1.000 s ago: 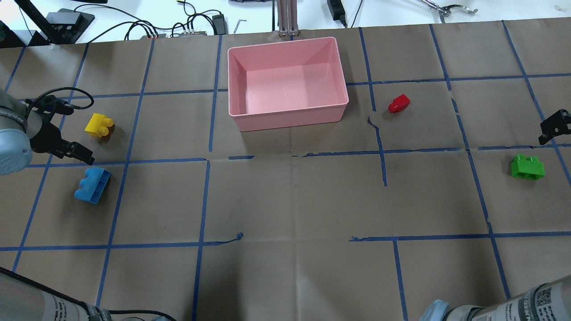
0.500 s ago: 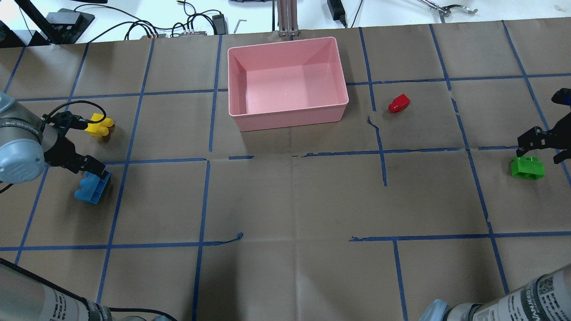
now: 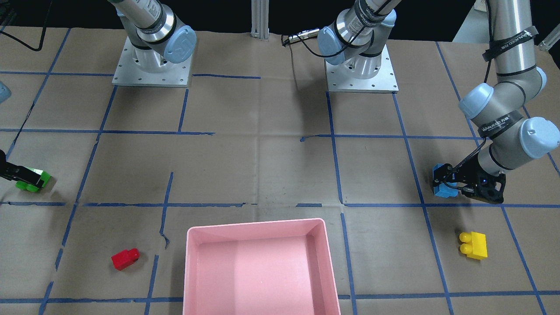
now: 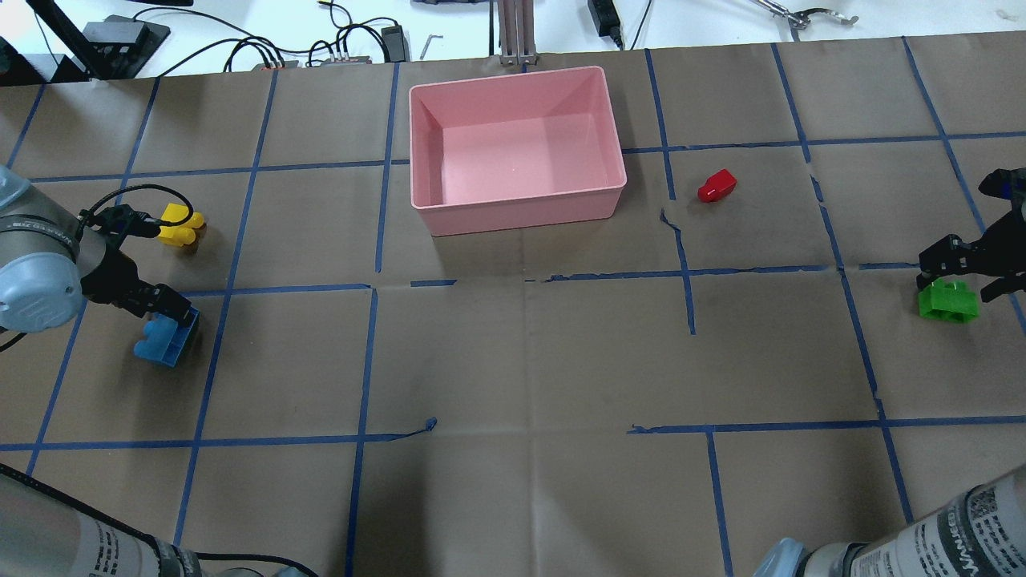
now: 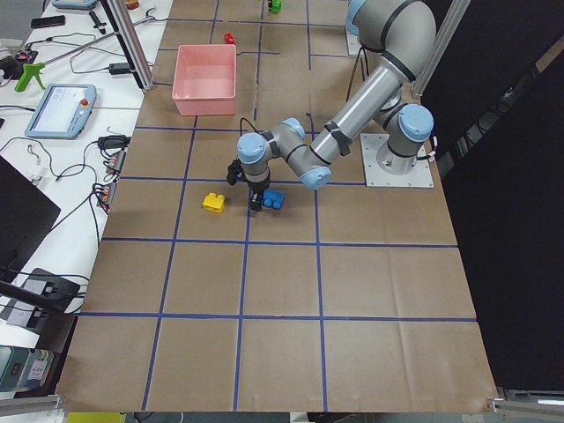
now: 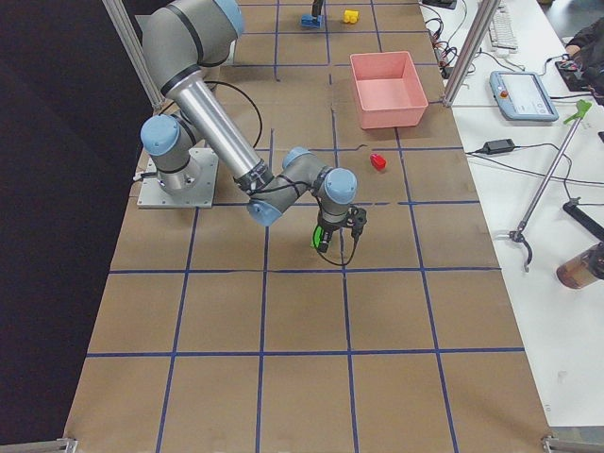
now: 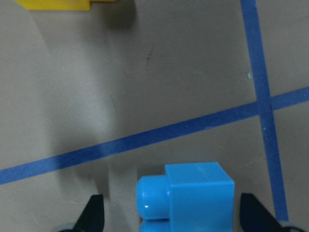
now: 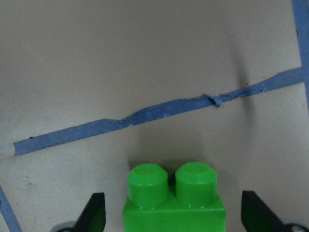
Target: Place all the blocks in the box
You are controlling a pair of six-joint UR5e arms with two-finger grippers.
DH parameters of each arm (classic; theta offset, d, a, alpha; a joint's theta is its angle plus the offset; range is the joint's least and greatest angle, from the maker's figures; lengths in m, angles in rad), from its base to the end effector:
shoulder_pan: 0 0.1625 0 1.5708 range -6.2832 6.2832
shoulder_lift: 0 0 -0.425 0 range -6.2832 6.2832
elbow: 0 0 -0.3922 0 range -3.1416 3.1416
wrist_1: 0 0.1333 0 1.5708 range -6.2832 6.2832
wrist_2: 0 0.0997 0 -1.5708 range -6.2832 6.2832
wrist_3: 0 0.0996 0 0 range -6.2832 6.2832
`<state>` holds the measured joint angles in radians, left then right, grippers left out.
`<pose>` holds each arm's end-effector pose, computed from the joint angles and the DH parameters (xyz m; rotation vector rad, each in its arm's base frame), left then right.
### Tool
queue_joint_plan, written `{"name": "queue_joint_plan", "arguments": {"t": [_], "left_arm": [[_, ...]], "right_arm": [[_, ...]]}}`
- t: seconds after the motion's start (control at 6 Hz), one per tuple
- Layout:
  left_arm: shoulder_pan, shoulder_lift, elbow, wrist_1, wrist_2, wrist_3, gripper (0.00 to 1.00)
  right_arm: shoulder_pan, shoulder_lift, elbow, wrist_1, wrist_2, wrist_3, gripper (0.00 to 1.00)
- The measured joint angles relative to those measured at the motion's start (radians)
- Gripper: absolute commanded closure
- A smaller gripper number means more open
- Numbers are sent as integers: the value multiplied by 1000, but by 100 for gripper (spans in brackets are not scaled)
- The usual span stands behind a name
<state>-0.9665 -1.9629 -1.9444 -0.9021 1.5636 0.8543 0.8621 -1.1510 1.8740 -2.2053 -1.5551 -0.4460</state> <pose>0.1935 -0.5162 0.1746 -0.3822 -3.0460 -0.1038 -0.2607 -0.5113 0.1831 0.4043 3.0518 0.1010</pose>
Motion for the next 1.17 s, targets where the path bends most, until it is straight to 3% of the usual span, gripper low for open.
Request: {"name": "queue_joint_plan", "arguments": {"t": [0.17,0.33,0.5,0.67,0.83,1.17], "left_arm": [[0,6,-10,-5,2,0,90],[-1,13,-17,-14,4,0,100],[-2,24,-15,-25,4,-2,100],[-11,59,-8,-40,-2,-40,100],[-57,127,-1,-67,-33,-169,100],[-261,195,66,-103,-91,-566,100]], "right_arm": [[0,9,-1,-1,-3,3,10],[0,12,-1,-1,-2,5,32],[0,12,-2,-1,1,5,44],[0,13,-2,0,3,5,49],[0,13,-3,1,4,5,54],[3,8,-10,2,4,0,54]]}}
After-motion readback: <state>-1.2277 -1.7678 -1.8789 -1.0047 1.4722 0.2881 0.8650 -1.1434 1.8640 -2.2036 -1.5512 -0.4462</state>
